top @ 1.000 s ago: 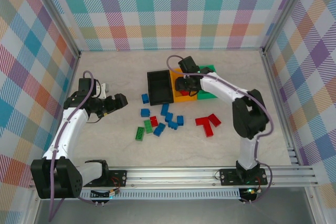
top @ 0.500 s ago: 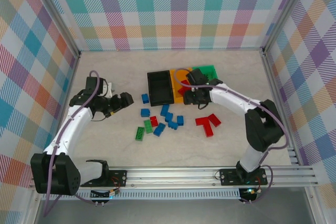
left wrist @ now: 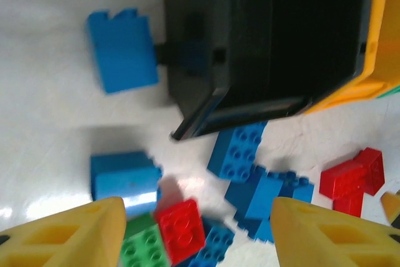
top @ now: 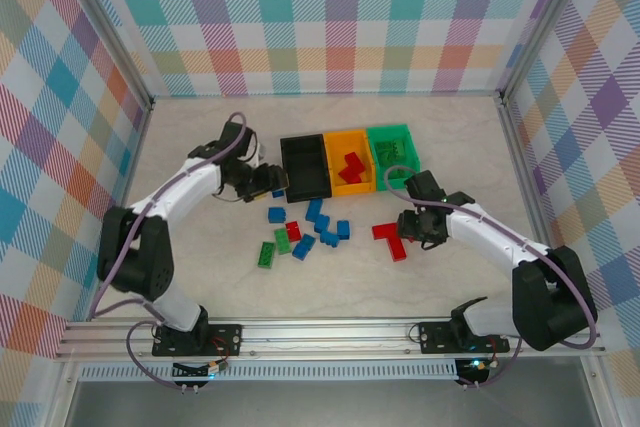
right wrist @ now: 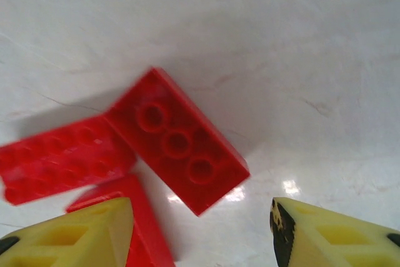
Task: Sort the legos into containers by color
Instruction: Move the container to the top-center of the table.
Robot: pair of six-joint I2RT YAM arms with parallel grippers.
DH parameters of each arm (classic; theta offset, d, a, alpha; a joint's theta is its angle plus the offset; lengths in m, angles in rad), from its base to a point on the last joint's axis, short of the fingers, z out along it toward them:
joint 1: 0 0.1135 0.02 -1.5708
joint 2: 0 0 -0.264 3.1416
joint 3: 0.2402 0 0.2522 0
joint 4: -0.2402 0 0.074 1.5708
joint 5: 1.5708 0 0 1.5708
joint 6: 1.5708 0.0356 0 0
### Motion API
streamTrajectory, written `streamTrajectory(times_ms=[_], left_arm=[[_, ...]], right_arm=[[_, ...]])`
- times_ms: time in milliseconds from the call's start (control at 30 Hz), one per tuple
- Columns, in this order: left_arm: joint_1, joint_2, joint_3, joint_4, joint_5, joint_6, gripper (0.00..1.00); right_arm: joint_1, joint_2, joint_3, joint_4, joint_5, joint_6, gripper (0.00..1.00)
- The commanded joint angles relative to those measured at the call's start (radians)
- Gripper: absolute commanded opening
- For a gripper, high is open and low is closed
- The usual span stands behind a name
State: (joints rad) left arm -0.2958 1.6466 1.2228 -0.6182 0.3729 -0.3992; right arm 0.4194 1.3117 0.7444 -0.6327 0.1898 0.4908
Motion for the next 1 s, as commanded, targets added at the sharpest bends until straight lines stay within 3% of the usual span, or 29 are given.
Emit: streamTrajectory(times_ms=[0, 167, 367, 800, 967], left_arm=[[-0.017, 0.100, 0.095, 0.010, -0.006, 0.006, 0.58], [-0.023, 0.249, 0.233, -0.004, -0.013, 0.013, 0.54], [-0.029, 0.413, 0.394, -0.030, 0.022, 0.012, 0.42], [-0.024, 0.536, 0.682, -0.124, 0.000, 0.031, 0.42], [-0.013, 0.502, 0.734, -0.178, -0.013, 0.054, 0.49]], right_arm=[[-0.012, -0.025, -0.009, -0.033, -0.015, 0.020, 0.62], [-0.027, -0.033, -0.003, -0.057, -0.015, 0.018, 0.63], [-0.065, 0.028, 0.020, -0.055, -0.040, 0.010, 0.64], [-0.065, 0.264, 0.110, 0.066, -0.114, -0.044, 0.63], [-0.064, 0.306, 0.148, 0.076, -0.131, -0.071, 0.62]])
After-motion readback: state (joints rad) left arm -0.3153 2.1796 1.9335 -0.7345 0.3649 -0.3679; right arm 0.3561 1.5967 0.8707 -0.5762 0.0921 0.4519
